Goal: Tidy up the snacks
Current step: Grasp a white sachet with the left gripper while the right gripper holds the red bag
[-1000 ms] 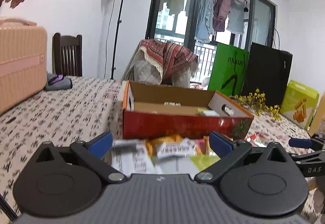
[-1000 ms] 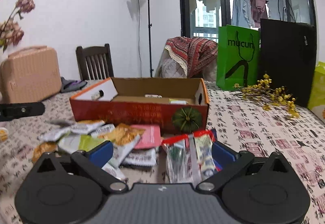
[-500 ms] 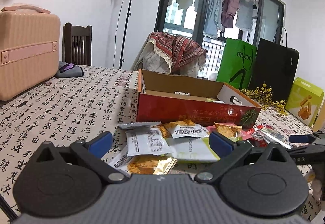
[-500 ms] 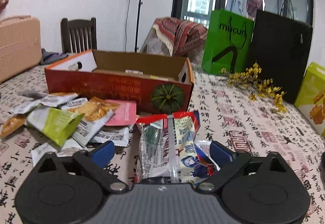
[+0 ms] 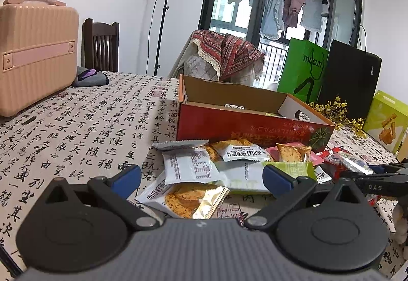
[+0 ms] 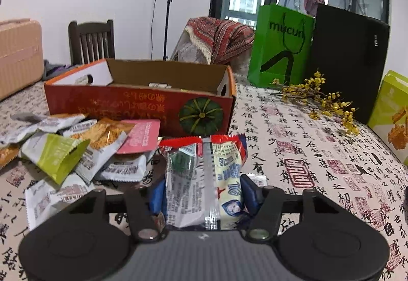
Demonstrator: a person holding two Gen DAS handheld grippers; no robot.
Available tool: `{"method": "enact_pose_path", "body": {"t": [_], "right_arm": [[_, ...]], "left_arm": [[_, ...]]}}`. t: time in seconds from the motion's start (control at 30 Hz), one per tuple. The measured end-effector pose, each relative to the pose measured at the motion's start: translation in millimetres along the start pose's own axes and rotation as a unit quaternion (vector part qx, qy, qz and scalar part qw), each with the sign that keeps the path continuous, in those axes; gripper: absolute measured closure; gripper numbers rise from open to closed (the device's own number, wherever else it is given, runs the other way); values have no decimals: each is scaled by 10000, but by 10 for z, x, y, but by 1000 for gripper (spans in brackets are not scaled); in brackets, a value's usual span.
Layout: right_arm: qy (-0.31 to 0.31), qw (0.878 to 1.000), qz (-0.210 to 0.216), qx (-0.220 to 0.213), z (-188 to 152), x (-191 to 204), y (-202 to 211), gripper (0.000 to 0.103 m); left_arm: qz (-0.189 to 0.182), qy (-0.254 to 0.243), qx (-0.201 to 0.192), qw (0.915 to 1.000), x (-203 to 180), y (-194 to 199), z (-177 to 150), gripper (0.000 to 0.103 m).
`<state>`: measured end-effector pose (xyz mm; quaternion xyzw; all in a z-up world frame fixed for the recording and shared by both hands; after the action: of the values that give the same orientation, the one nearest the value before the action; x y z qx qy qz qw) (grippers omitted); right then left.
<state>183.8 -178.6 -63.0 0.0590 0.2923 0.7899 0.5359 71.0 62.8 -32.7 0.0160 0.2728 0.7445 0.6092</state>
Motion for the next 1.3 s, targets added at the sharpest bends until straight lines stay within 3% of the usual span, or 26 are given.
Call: {"method": "enact_pose_path", "body": {"t": [0.27, 0.57, 0.73, 1.1, 1.3], "right_arm": [[-302, 9982, -65, -520, 2, -55, 301, 44], [-487, 9964, 45, -689, -36, -71, 446, 44], [-525, 9963, 83, -673, -63, -77, 452, 44], [-560, 9959, 156, -687, -83, -67, 451, 44], [-607, 9957, 155, -682, -100, -74, 448, 44]], "left_arm": [[151, -25, 245, 9996, 28, -92, -50, 0], [724, -583, 995, 9907, 69, -464, -158, 0], [571, -362, 1211, 9903, 156, -594, -157, 0], [548, -442, 1256, 9896, 158, -677, -118, 0], [597, -535, 1079, 9909, 127, -591, -138, 26]]}}
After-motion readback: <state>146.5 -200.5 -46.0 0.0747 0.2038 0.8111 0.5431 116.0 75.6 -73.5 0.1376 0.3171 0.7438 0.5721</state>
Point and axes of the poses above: each gripper's, at about its wrist camera, not at the fingertips, and y roughly against the way its jaws point, x to its left, z to its top, the point moved 6 cm from there along -y, roughly the way its jaws point, and after that the axes turned 10 degrees about y, right-handed, at the moved point
